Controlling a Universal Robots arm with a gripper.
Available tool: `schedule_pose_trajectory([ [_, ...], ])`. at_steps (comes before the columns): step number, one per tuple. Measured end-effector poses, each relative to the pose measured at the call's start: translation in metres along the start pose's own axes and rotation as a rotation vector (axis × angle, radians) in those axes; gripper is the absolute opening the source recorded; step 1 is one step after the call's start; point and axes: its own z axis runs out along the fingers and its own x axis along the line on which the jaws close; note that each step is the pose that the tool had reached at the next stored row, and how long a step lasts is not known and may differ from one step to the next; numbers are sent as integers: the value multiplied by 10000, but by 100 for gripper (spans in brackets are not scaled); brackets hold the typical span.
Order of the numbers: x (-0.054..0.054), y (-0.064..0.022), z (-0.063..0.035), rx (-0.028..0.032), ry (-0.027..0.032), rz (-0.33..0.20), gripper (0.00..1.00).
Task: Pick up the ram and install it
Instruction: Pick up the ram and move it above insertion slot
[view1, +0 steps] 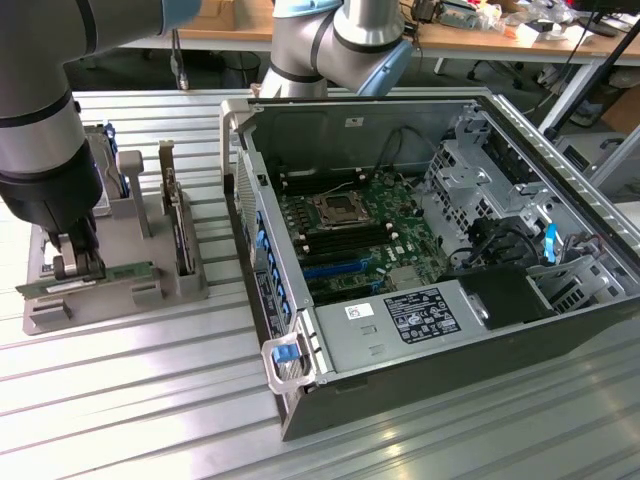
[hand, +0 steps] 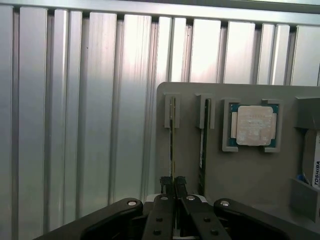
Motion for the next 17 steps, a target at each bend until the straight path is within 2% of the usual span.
schedule_pose_trajectory([
  [17,1,0,-123,0,-13,0,12],
])
